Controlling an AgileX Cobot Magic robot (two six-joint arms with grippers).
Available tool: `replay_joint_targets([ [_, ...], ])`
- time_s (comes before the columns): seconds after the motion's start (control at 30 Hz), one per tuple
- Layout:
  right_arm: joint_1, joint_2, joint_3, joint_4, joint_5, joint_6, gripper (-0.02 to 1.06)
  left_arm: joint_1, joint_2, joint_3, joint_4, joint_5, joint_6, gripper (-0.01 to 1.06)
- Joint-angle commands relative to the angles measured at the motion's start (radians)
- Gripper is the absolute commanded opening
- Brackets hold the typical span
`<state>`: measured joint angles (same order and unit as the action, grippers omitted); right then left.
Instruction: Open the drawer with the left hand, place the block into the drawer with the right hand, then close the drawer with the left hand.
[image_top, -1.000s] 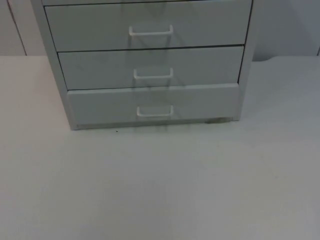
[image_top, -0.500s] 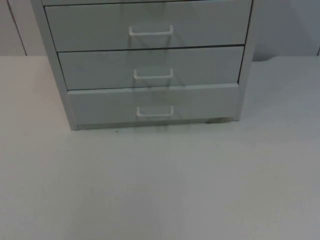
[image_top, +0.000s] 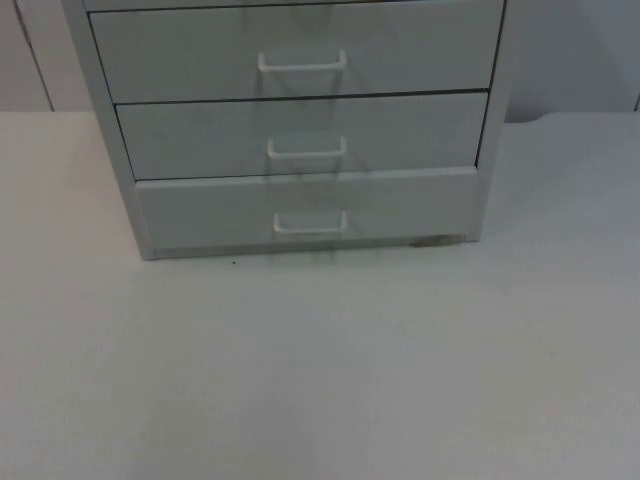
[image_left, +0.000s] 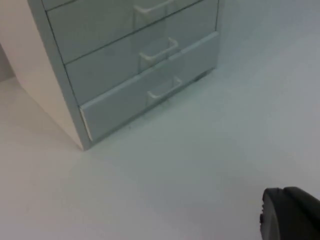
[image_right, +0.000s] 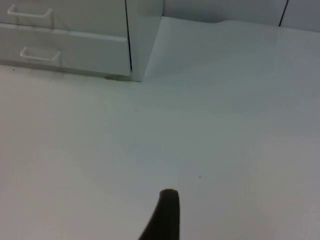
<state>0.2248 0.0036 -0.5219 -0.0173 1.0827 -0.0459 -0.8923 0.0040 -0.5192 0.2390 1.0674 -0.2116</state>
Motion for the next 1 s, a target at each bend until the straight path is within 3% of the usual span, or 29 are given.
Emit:
replay_joint_targets([
  [0.0, -0.005, -0.004, 0.005, -0.006, -0.003, 0.002, 0.75, -0.003, -0.004, 0.006, -0.035, 0.010, 0.018, 0.00],
  [0.1, -0.005, -0.004, 0.005, -0.006, -0.003, 0.002, 0.75, -0.003, -0.004, 0.006, -0.048, 0.042, 0.053, 0.00],
  [0.33, -0.005, -0.004, 0.005, -0.006, -0.003, 0.002, 0.75, -0.003, -0.004, 0.025, -0.198, 0.009, 0.178, 0.00],
  [0.67, -0.005, -0.004, 0.005, -0.003, -0.005, 0.001, 0.75, -0.003, -0.004, 0.025, -0.198, 0.009, 0.178, 0.00],
  [0.77, -0.005, -0.004, 0.005, -0.003, -0.005, 0.001, 0.76, -0.003, -0.004, 0.025, -0.198, 0.009, 0.178, 0.05],
  [0.83, -0.005, -0.004, 0.005, -0.003, -0.005, 0.001, 0.82, -0.003, -0.004, 0.025, -0.198, 0.009, 0.178, 0.22],
  [0.9, -0.005, -0.004, 0.005, -0.003, -0.005, 0.001, 0.93, -0.003, -0.004, 0.025, -0.198, 0.009, 0.178, 0.50],
  [0.93, -0.005, -0.004, 0.005, -0.003, -0.005, 0.001, 0.93, -0.003, -0.004, 0.025, -0.198, 0.009, 0.178, 0.50],
  [0.97, -0.005, -0.004, 0.005, -0.003, -0.005, 0.001, 1.00, -0.003, -0.004, 0.025, -0.198, 0.009, 0.178, 0.69],
])
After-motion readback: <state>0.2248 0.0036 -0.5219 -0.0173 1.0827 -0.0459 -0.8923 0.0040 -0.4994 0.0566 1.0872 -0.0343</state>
